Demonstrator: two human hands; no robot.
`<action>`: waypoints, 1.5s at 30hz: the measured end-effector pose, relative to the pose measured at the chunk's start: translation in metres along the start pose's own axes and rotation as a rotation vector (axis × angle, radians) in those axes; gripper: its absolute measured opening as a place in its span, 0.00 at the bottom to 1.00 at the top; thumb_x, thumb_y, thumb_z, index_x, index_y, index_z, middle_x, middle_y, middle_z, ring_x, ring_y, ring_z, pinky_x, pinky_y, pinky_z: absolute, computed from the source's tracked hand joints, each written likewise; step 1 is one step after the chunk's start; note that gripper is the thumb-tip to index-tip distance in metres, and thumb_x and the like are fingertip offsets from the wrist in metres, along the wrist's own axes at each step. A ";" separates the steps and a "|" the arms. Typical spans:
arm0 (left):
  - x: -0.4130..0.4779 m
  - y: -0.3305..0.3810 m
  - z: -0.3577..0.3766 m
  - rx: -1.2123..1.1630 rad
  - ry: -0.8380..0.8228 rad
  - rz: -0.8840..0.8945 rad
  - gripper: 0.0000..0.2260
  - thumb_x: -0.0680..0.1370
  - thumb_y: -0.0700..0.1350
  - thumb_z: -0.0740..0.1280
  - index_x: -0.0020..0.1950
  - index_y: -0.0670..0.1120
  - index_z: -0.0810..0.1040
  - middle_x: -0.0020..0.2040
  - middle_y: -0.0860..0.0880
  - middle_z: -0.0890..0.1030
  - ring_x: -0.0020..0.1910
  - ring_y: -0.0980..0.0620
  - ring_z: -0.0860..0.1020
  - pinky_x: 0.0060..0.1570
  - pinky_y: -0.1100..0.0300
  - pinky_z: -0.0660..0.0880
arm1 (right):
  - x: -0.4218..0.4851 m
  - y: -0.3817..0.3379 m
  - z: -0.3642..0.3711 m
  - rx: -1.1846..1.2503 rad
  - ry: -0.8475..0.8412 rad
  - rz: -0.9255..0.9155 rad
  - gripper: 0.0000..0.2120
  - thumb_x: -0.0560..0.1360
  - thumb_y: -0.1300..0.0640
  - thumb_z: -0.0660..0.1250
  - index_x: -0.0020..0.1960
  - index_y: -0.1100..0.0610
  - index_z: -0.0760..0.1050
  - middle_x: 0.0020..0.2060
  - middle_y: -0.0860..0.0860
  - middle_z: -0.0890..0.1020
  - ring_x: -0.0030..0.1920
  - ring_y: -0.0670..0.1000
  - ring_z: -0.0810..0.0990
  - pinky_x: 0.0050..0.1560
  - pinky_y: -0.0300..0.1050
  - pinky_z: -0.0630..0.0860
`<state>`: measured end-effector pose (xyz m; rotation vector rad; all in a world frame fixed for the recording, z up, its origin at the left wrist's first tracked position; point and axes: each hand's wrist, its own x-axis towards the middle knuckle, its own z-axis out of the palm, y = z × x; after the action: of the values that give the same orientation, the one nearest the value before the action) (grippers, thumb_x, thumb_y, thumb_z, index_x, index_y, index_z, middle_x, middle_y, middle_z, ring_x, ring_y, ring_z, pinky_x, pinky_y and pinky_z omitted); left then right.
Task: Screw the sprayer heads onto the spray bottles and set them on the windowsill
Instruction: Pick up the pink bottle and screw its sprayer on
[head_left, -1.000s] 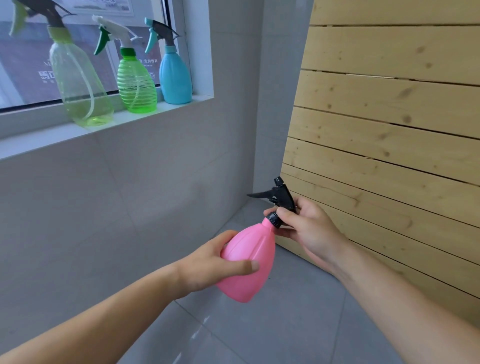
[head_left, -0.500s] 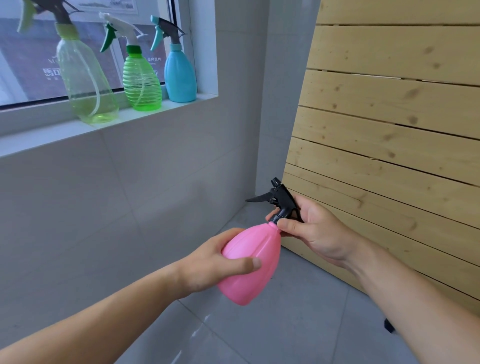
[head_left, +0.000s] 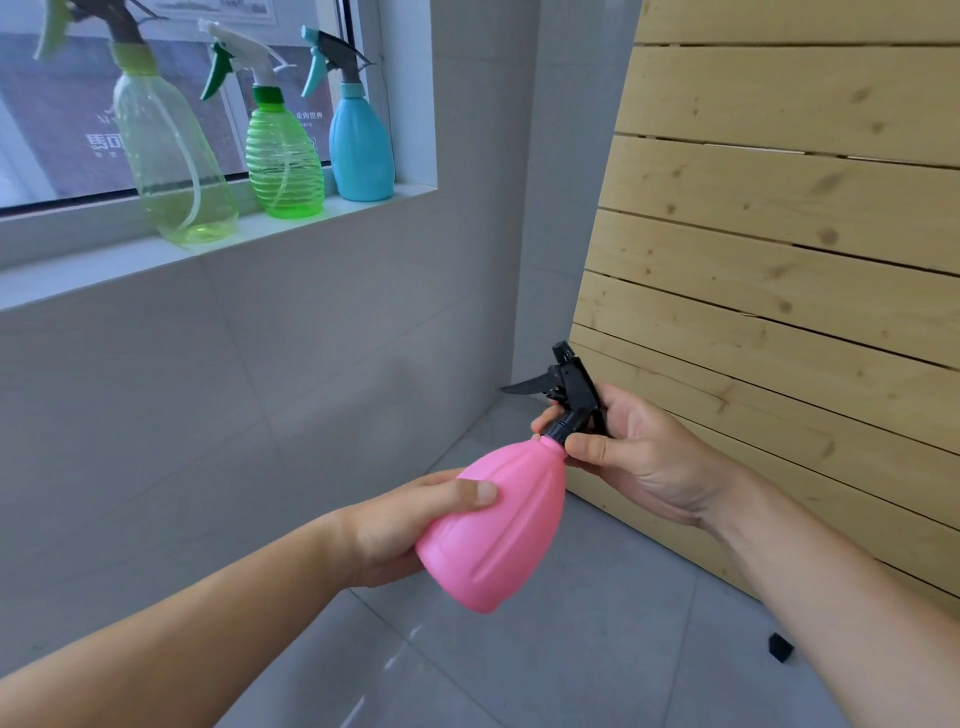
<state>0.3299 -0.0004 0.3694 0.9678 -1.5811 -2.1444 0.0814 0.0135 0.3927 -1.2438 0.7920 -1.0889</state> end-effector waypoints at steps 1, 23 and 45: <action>0.001 -0.001 -0.001 -0.021 -0.018 -0.002 0.45 0.53 0.64 0.83 0.67 0.50 0.78 0.53 0.45 0.88 0.47 0.47 0.86 0.46 0.57 0.83 | 0.000 -0.001 0.000 -0.011 -0.004 -0.009 0.20 0.72 0.70 0.65 0.63 0.63 0.71 0.51 0.56 0.82 0.51 0.52 0.81 0.54 0.44 0.78; 0.001 -0.005 0.001 -0.072 -0.144 -0.042 0.48 0.48 0.65 0.84 0.62 0.46 0.77 0.44 0.47 0.89 0.40 0.51 0.88 0.39 0.60 0.83 | -0.003 -0.009 -0.007 0.023 -0.175 0.079 0.13 0.75 0.69 0.63 0.58 0.61 0.75 0.52 0.58 0.81 0.52 0.56 0.79 0.55 0.47 0.75; 0.010 -0.007 0.014 -0.031 0.060 0.053 0.32 0.62 0.56 0.78 0.66 0.55 0.79 0.54 0.47 0.87 0.50 0.47 0.85 0.52 0.51 0.80 | 0.001 -0.007 -0.006 -0.141 0.026 0.025 0.14 0.72 0.66 0.67 0.58 0.61 0.76 0.52 0.57 0.84 0.51 0.51 0.83 0.52 0.45 0.79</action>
<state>0.3141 0.0055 0.3617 0.9600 -1.5236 -2.0787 0.0742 0.0108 0.3985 -1.3370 0.9147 -1.0449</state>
